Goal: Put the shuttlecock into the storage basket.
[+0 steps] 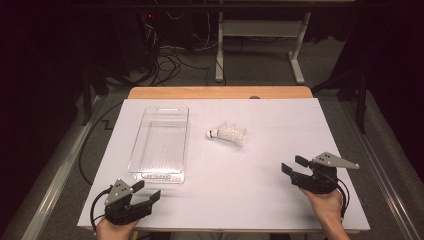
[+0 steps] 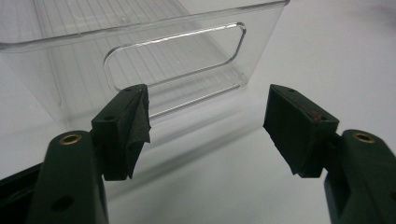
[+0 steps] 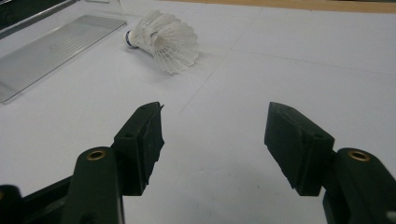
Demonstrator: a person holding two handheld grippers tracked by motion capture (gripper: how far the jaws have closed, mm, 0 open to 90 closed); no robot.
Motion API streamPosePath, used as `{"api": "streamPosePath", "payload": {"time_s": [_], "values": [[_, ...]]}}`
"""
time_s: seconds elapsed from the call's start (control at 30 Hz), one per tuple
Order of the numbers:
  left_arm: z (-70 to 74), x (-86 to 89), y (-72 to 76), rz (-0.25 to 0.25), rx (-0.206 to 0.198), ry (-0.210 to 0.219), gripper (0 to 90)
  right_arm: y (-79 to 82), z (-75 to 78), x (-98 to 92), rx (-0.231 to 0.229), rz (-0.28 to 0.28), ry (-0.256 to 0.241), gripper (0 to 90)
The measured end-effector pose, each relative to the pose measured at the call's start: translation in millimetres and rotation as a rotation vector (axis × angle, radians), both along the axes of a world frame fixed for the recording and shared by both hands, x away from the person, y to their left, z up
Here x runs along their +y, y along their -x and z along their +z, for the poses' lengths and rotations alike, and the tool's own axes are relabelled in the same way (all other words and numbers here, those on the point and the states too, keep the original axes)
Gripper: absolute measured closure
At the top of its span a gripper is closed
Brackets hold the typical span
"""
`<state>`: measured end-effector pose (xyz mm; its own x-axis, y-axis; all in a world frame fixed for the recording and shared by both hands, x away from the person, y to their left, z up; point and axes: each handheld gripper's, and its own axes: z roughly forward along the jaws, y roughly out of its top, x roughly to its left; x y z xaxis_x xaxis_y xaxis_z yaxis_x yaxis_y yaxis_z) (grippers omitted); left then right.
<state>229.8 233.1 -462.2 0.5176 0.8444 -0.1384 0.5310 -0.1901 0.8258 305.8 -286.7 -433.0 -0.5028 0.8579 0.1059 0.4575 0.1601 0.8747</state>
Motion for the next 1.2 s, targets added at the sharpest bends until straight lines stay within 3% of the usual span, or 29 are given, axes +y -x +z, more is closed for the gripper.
{"api": "streamPosePath", "payload": {"time_s": [0.57, 1.2], "values": [[1.2, 1.0, 2.1, 0.002, -0.008, 0.002, 32.1, -19.6, 1.8, 28.8, -0.018, 0.038, 0.004, 38.5], [0.9, 2.0, 1.0, 0.01, -0.007, 0.002, 32.1, -46.0, -1.8, 54.7, 0.007, 0.061, 0.01, 38.4]]}}
